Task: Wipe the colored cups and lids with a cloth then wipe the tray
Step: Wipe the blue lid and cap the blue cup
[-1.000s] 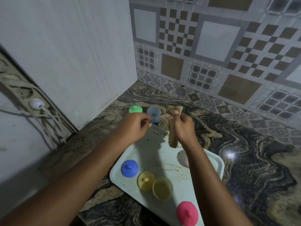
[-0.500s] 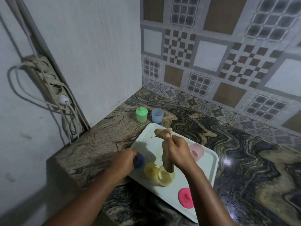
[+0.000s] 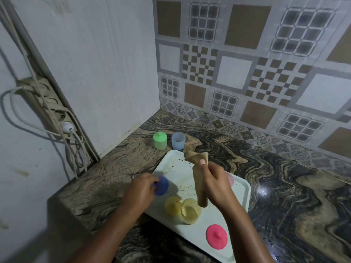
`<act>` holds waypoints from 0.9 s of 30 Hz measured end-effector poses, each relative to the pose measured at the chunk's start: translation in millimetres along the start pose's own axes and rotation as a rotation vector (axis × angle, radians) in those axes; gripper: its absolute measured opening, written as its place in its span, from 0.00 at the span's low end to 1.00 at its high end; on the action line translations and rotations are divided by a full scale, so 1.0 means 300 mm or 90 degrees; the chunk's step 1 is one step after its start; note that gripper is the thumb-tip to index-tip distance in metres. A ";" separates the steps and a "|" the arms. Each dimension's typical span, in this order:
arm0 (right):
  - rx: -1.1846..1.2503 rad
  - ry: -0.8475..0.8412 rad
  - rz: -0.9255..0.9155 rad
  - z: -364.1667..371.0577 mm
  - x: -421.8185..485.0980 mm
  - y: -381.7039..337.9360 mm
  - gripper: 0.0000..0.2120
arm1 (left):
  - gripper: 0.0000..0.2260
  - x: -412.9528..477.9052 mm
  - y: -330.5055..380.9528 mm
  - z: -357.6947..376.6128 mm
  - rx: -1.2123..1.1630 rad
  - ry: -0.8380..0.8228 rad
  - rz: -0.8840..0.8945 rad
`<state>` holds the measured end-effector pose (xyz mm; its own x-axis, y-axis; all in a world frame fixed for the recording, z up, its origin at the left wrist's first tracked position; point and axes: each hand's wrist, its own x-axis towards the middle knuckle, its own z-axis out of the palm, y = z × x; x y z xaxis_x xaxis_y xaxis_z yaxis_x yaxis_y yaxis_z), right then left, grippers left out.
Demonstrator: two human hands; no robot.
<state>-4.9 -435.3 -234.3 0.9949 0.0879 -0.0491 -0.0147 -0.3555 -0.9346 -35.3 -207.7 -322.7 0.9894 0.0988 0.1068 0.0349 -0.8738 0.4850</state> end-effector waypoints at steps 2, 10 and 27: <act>0.073 -0.015 -0.001 -0.009 -0.016 -0.014 0.23 | 0.09 -0.005 0.065 -0.082 -0.058 0.120 0.053; 0.291 -0.149 -0.005 0.033 -0.079 -0.086 0.28 | 0.09 -0.069 0.293 -0.283 -0.531 0.165 -0.081; 0.450 -0.159 0.067 -0.002 -0.109 -0.129 0.22 | 0.21 -0.116 0.351 -0.352 -0.859 -0.026 -0.237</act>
<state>-36.7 -425.0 -196.5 0.9337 0.3245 -0.1510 -0.2529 0.2997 -0.9199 -80.9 -252.8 -183.7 0.9566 0.1857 -0.2245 0.1550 0.3279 0.9319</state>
